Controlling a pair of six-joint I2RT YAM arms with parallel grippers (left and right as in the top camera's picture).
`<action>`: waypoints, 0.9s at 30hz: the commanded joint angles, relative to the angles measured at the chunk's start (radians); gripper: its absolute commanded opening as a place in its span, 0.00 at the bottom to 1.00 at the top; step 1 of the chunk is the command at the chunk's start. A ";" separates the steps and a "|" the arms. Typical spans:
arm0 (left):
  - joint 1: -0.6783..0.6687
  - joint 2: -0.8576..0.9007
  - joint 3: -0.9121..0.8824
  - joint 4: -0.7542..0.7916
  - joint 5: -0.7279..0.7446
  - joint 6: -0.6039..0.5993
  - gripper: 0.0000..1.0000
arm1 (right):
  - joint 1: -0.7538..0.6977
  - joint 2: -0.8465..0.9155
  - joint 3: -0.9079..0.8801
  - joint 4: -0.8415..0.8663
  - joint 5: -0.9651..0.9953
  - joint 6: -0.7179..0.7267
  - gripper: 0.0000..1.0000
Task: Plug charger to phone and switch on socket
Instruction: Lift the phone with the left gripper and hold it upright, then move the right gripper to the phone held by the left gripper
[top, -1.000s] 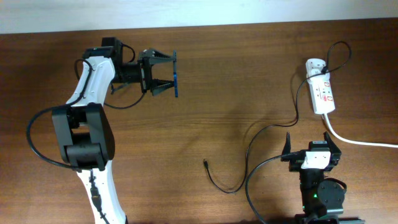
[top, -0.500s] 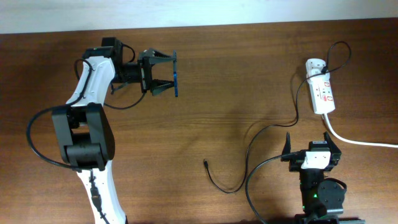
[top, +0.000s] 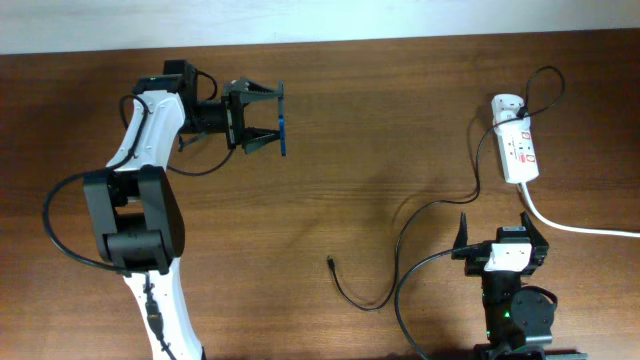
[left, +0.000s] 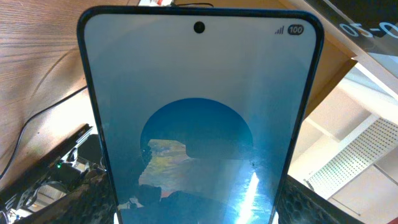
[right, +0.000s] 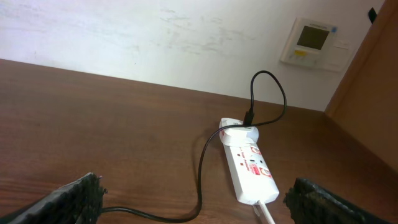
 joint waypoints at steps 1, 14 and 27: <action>0.004 0.003 0.028 -0.002 0.059 -0.003 0.75 | 0.006 -0.006 -0.005 -0.008 0.015 0.000 0.98; 0.004 0.003 0.028 -0.002 0.059 -0.003 0.75 | 0.006 -0.006 -0.005 -0.008 0.015 0.000 0.98; 0.004 0.003 0.028 -0.002 0.059 -0.003 0.75 | 0.006 -0.006 -0.005 -0.008 0.015 0.000 0.98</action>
